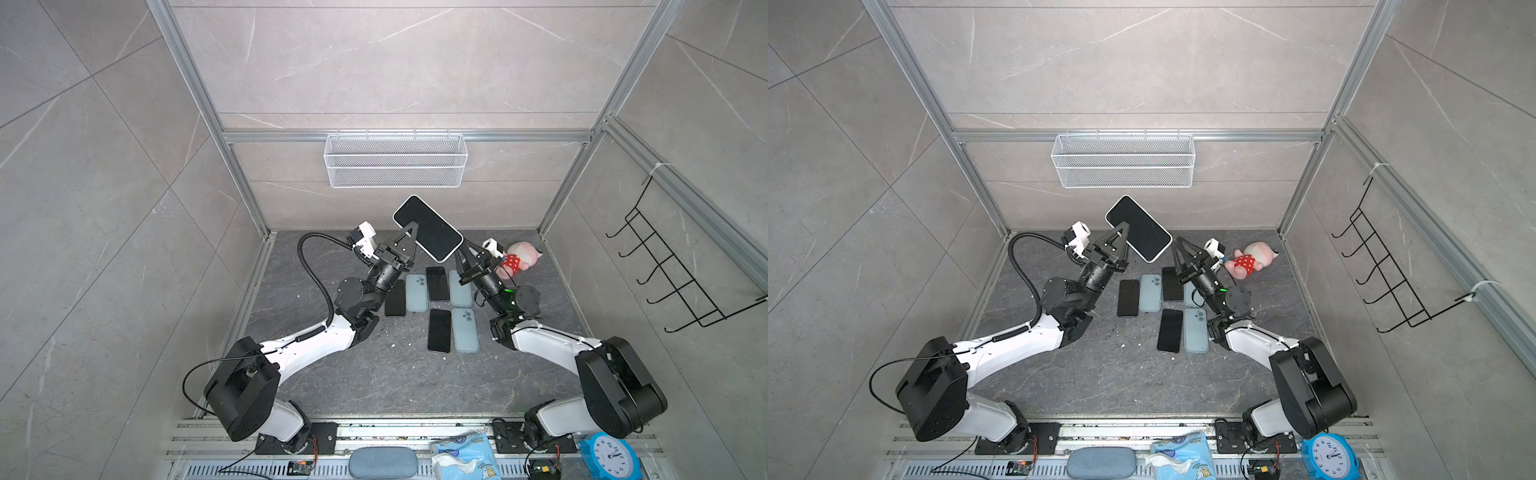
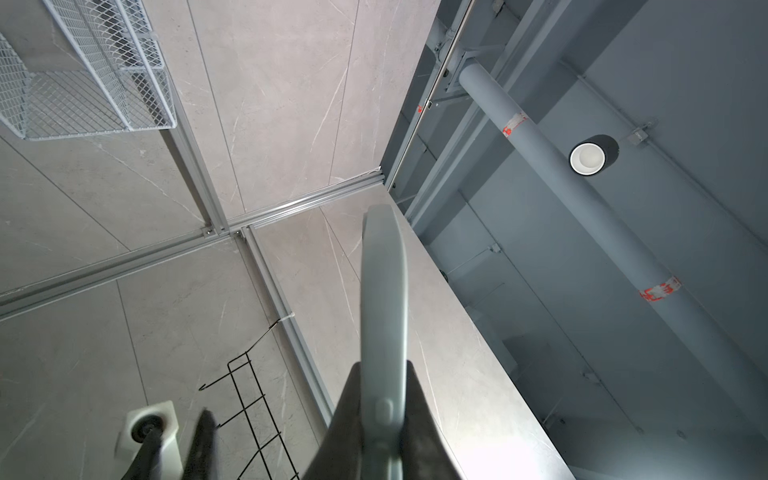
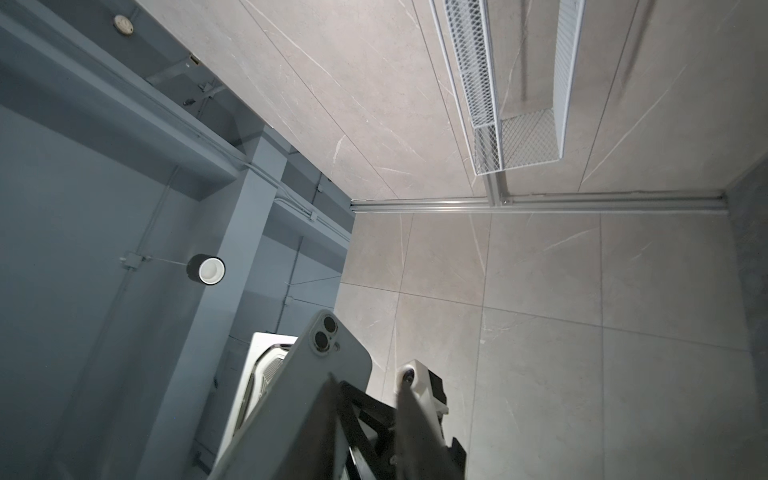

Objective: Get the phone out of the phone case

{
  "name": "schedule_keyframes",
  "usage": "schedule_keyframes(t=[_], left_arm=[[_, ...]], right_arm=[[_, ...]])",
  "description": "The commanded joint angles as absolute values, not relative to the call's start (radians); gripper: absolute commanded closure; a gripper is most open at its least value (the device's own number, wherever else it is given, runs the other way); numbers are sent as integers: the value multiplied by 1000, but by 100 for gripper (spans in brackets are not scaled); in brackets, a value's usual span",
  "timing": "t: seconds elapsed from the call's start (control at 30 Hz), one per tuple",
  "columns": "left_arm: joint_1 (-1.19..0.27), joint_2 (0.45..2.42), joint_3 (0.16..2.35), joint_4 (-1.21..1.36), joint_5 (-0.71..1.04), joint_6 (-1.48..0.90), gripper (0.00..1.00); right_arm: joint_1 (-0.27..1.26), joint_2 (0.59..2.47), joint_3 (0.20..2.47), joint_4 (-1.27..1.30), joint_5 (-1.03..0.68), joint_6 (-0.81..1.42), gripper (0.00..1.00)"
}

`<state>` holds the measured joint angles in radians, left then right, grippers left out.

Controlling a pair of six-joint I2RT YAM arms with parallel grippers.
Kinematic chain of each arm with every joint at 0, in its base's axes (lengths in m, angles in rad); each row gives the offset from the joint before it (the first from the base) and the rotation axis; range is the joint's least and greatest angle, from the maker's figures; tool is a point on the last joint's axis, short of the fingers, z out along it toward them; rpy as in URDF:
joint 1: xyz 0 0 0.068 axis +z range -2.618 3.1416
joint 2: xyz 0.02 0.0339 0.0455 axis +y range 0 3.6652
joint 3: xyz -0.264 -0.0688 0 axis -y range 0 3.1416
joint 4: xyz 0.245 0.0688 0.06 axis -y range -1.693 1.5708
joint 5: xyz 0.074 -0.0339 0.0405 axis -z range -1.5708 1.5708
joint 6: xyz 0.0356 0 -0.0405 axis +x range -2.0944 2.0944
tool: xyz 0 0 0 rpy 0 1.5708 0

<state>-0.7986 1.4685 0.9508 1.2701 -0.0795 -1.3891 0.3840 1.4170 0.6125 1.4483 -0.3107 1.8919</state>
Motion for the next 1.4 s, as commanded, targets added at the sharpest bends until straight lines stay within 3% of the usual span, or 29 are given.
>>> schedule_keyframes(t=[0.0,0.17,0.43,1.03,1.37], left_arm=[[-800,1412,967,1254,-133,-1387,100],[-805,1390,967,1130,-181,-1398,100],[-810,1410,970,1061,-210,-1453,100],[-823,1458,991,1074,-191,-1480,100],[-827,1471,994,1103,-177,-1487,100]], right_arm=[[380,1312,524,1446,-359,1734,53],[394,1207,460,1361,-437,1586,46],[490,1046,538,997,-481,1271,45],[502,1149,589,1046,-518,1260,55],[504,1179,582,1062,-499,1272,56]])
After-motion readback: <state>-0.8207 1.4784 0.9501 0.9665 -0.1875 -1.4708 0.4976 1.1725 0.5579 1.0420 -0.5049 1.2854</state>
